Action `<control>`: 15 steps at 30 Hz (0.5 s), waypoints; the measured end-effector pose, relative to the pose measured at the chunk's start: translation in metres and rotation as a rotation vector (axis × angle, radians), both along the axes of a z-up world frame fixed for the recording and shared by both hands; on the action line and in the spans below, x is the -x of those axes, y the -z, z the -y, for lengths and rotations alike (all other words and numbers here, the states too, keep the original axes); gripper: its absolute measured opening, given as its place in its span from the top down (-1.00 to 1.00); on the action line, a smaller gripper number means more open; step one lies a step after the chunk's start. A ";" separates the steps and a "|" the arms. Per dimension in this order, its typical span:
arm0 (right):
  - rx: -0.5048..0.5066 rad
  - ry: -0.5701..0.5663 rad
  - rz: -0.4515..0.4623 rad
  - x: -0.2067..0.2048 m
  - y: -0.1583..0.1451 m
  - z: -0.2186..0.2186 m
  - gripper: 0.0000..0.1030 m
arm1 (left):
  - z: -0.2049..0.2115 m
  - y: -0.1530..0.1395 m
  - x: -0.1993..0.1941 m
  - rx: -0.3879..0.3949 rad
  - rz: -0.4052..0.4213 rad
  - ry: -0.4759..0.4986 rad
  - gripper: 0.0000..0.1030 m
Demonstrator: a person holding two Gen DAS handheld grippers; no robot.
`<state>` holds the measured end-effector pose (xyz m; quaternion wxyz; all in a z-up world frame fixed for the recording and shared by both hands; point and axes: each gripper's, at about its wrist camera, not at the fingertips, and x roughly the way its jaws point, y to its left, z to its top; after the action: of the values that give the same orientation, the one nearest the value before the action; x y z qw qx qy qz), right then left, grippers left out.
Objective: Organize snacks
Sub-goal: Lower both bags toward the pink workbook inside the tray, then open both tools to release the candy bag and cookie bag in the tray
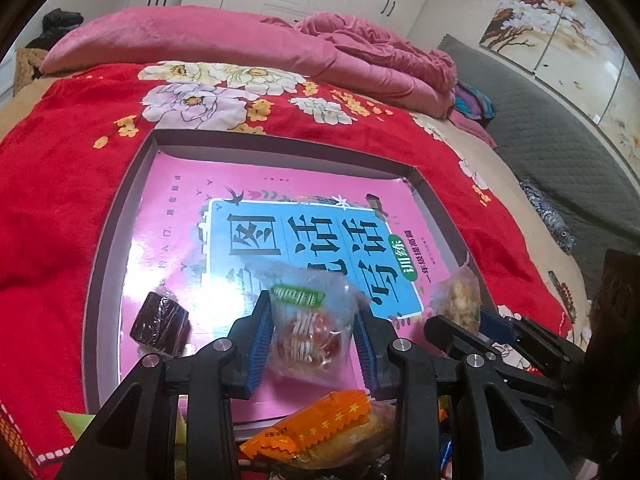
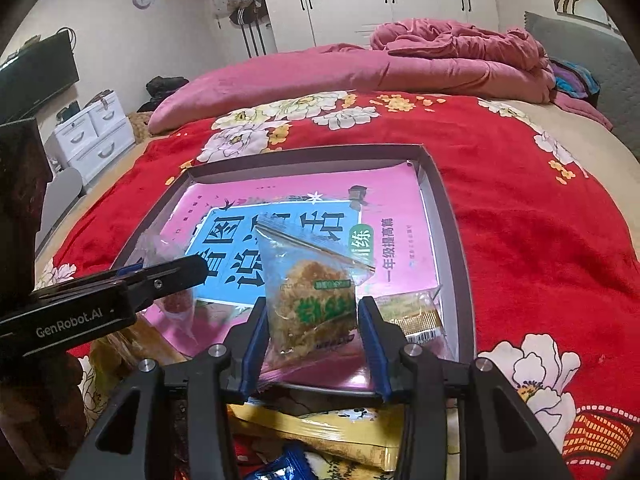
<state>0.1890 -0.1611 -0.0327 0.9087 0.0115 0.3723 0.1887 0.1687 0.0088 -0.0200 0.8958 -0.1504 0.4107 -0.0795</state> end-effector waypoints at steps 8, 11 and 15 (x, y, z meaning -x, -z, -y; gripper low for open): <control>-0.003 0.003 -0.005 0.001 0.000 0.002 0.10 | -0.003 -0.001 0.003 -0.008 -0.006 0.001 0.18; -0.003 0.000 -0.009 0.001 0.000 0.001 0.05 | -0.005 -0.002 0.005 -0.003 -0.005 -0.003 0.11; -0.005 -0.004 0.001 0.002 -0.001 0.000 0.02 | -0.009 -0.003 0.007 0.006 -0.001 -0.009 0.07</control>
<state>0.1868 -0.1612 -0.0313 0.9084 0.0128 0.3715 0.1916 0.1619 0.0176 -0.0171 0.8954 -0.1551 0.4103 -0.0766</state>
